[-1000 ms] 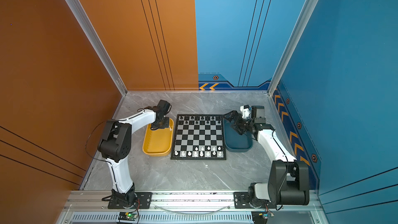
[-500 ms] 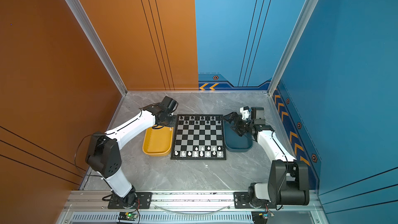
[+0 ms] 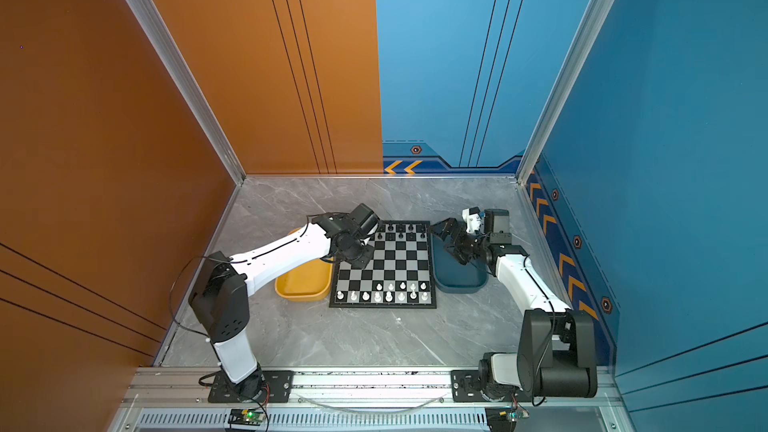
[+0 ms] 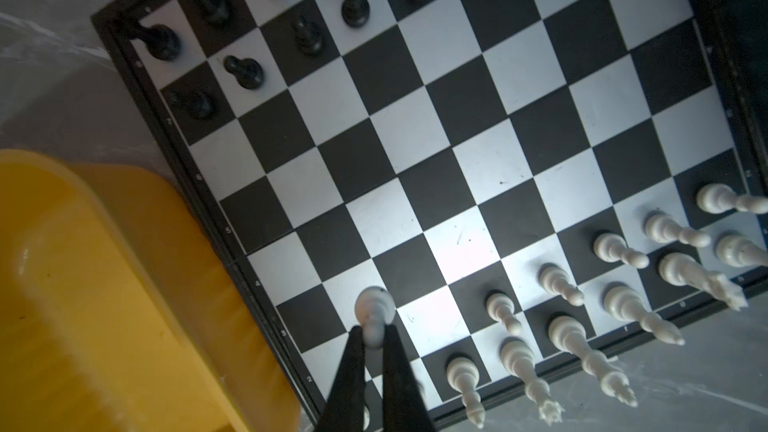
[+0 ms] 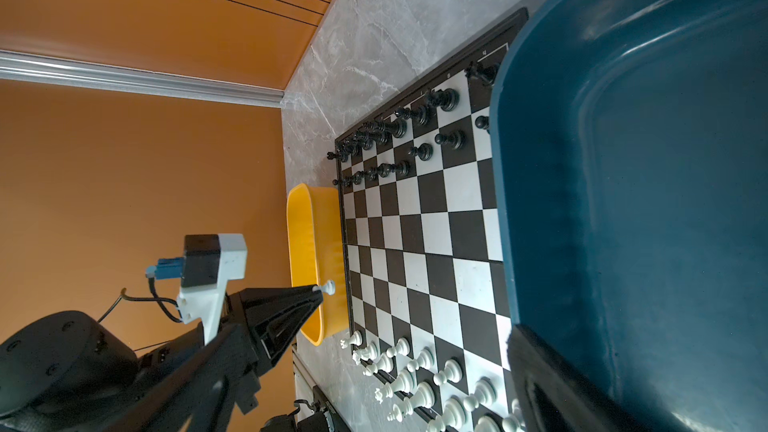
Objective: Set up the chess pieces on the board
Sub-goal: 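Carry the white pawn with the left gripper over the board's near row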
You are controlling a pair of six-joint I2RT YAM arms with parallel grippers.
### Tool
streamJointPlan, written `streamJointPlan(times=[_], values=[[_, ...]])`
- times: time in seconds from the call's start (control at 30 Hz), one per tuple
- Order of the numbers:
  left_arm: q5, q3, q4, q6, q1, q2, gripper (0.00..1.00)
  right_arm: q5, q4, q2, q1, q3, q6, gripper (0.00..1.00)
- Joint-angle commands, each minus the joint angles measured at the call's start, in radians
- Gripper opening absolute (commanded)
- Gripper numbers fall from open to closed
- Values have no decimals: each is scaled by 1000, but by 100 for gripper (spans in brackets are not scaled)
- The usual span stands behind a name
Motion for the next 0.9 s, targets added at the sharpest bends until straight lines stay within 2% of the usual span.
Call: streamJointPlan(times=[0.0, 0.5, 0.87], values=[[34, 16, -41, -1, -23, 20, 0, -20, 25, -26, -5, -18, 9, 100], [58, 7, -55, -32, -72, 91, 0, -21, 45, -24, -4, -27, 20, 100], [65, -21, -60, -55, -91, 86, 0, -23, 58, -18, -2, -30, 27, 100]])
